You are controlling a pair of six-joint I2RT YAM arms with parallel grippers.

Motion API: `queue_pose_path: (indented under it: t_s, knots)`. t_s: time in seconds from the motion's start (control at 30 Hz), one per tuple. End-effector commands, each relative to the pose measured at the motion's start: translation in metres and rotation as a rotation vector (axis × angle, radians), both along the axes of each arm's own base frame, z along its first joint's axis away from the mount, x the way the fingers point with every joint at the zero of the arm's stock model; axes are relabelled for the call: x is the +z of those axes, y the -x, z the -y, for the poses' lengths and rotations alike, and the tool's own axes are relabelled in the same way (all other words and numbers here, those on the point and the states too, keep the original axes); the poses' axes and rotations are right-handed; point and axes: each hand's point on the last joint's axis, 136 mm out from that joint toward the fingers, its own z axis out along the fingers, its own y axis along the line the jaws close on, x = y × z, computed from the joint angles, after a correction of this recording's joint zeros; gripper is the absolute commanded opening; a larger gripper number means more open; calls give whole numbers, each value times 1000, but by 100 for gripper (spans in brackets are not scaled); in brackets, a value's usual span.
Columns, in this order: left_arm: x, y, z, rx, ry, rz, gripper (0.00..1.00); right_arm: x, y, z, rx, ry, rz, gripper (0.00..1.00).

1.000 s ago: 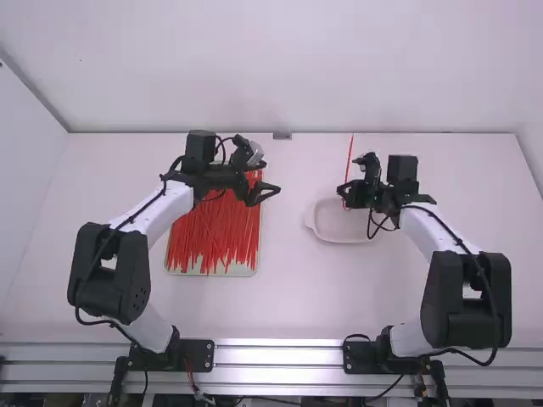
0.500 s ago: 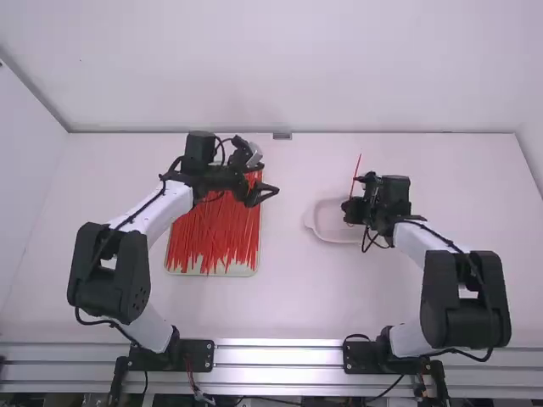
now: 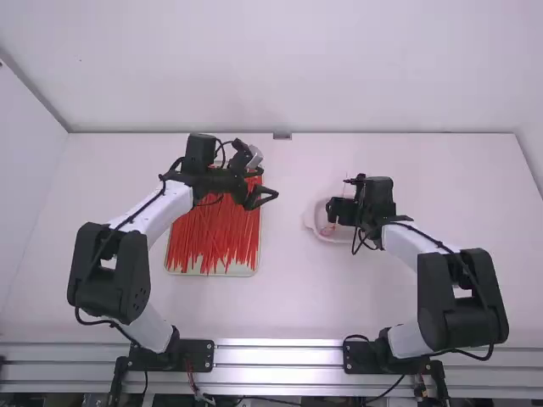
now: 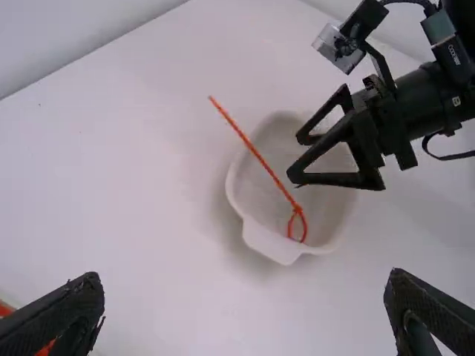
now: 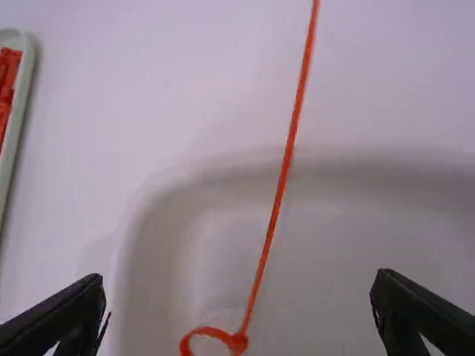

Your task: Fasten the cable tie

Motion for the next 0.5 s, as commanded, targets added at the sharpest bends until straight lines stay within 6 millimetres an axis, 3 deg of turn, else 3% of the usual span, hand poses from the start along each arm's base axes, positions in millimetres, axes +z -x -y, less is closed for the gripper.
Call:
queue_pose_path:
  t_s: [0.0, 0.17, 0.47]
  knots:
    - [-1, 3, 1, -21, 12, -2, 99, 5, -2, 8, -29, 11, 18, 98]
    - [2, 2, 1, -11, 20, -12, 99, 14, -3, 13, -31, -9, 30, 98]
    - [20, 8, -1, 26, 44, -46, 99, 58, 15, 9, 28, -48, 86, 98]
